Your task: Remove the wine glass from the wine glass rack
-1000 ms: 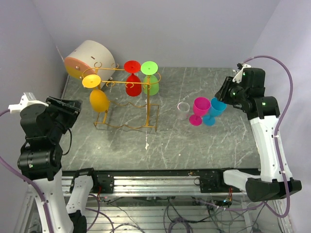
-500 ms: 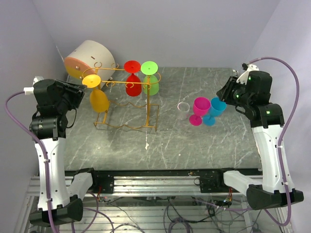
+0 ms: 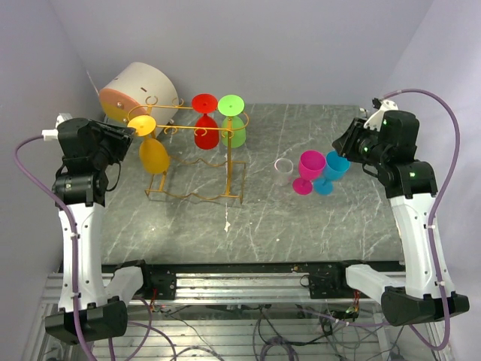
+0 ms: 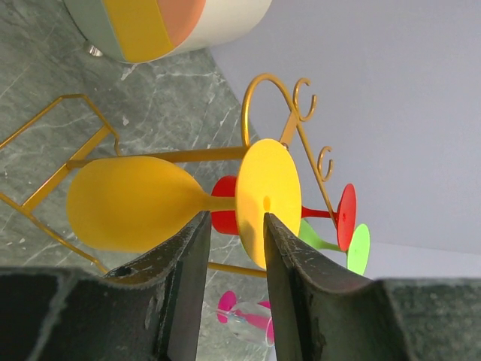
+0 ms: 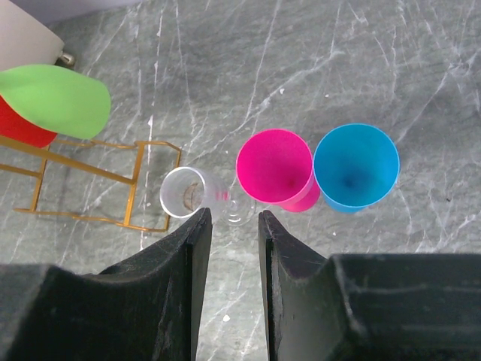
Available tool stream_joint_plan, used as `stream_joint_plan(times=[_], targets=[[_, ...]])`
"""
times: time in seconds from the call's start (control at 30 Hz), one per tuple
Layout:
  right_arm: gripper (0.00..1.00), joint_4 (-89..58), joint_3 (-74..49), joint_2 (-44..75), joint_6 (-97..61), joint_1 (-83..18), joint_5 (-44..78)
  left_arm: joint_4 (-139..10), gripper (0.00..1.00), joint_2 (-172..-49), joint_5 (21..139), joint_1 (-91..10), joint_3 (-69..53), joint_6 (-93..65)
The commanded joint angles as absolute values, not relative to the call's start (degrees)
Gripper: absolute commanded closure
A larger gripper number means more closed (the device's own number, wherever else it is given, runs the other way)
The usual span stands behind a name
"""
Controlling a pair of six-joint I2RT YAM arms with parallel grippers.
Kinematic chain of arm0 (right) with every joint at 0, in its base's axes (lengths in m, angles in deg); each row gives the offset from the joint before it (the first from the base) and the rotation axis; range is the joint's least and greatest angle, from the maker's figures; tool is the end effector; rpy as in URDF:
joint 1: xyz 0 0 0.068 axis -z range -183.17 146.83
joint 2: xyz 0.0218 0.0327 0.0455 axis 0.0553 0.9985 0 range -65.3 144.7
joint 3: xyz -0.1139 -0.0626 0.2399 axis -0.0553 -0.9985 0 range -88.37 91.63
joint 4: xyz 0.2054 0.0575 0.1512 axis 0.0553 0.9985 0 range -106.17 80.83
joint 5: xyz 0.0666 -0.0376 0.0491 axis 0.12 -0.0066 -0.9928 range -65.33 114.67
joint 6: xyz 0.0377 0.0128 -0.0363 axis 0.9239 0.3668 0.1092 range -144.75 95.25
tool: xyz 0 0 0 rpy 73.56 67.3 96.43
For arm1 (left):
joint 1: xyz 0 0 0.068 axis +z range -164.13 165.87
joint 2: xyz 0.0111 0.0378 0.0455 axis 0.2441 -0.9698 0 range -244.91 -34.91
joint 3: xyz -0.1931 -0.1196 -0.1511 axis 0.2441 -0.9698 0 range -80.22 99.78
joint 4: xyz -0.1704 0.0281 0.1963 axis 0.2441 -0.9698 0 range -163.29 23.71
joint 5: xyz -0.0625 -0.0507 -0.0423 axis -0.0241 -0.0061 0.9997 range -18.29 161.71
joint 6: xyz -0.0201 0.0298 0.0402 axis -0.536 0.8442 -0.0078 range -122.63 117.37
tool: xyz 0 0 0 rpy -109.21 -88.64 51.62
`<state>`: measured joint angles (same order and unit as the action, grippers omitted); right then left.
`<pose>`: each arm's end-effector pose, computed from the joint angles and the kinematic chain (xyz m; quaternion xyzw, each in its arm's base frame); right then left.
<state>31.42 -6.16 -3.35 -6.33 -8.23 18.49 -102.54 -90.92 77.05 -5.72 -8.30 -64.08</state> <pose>0.2010 0.0216 0.4375 0.0714 0.8504 0.1508 0.4991 0.1926 0.0251 0.4192 -0.4476 0.6875 -0.2890 0.4935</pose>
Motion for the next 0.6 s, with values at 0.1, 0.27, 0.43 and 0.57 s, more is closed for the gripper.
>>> stream_joint_plan(times=[0.1,0.27,0.43,0.57], targets=[[0.69,29.62,-7.45,-4.2,-6.75,-8.36,17.99,-96.94,0.58,-91.84,76.58,-5.95,-10.21,-63.48],[0.69,29.02,-8.53,-4.45,-6.67,-8.37,17.98,-94.28,0.65,-91.85,76.6,-5.87,-11.5,-64.43],[0.69,28.64,-9.33,-4.47,-6.48,-8.4,18.04,-93.34,0.78,-91.98,77.01,-5.9,-11.29,-64.79],[0.69,28.17,-9.62,-4.43,-6.22,-8.36,18.07,-94.46,0.84,-91.98,76.72,-5.87,-9.7,-64.53]])
